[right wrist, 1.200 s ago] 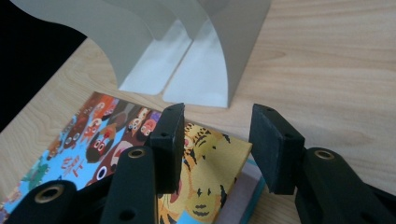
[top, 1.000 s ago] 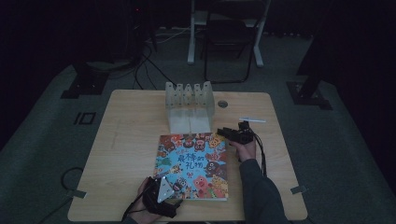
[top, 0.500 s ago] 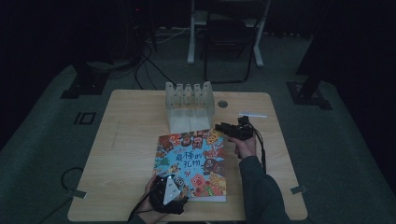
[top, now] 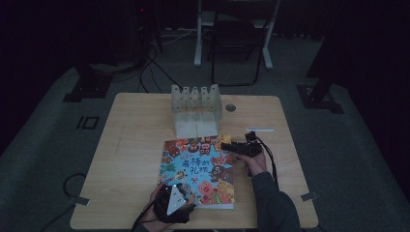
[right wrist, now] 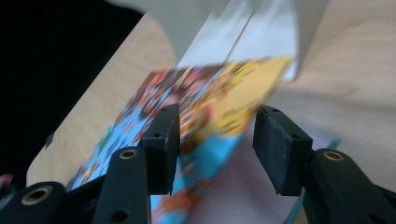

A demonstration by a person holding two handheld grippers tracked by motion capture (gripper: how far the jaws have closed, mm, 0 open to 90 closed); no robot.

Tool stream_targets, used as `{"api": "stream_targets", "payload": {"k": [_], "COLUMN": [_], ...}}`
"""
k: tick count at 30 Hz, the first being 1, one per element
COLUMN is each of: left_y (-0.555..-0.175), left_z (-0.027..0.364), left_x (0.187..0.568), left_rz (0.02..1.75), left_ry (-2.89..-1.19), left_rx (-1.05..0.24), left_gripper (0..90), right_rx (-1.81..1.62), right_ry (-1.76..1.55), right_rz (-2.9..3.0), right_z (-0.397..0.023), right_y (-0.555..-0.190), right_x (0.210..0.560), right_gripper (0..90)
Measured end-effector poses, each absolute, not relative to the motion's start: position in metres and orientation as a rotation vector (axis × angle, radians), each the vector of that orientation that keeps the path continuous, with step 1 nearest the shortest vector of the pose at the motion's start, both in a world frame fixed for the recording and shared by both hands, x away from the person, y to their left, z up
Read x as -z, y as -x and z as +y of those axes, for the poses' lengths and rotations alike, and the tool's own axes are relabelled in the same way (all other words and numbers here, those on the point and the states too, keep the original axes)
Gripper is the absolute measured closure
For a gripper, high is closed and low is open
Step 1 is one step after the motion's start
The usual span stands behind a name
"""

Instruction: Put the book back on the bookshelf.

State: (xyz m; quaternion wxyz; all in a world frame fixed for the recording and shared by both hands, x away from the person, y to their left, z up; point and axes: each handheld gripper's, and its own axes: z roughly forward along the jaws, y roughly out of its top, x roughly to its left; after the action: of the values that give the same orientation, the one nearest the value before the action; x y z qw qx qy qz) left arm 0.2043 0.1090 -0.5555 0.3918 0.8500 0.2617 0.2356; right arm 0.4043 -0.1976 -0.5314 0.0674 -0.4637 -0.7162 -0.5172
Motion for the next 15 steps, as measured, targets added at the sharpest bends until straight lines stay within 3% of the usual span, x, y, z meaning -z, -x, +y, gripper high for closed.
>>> {"api": "stream_targets", "payload": {"k": [8, 15], "left_y": [-0.204, -0.203], "left_z": [0.111, 0.114], "left_x": [0.554, 0.554], "left_rz": [0.671, 0.690], "left_ry": [-2.141, -2.147], "left_rx": [-0.590, -0.554], "left_gripper": [17.0, 16.6], "right_rx": [1.494, 1.431], "right_ry": [1.337, 1.358], "right_rz": [-2.109, -2.064], "right_z": [-0.185, -0.177], "right_y": [-0.377, -0.374], "right_x": [0.530, 0.535], "right_gripper": [58.9, 61.3]}}
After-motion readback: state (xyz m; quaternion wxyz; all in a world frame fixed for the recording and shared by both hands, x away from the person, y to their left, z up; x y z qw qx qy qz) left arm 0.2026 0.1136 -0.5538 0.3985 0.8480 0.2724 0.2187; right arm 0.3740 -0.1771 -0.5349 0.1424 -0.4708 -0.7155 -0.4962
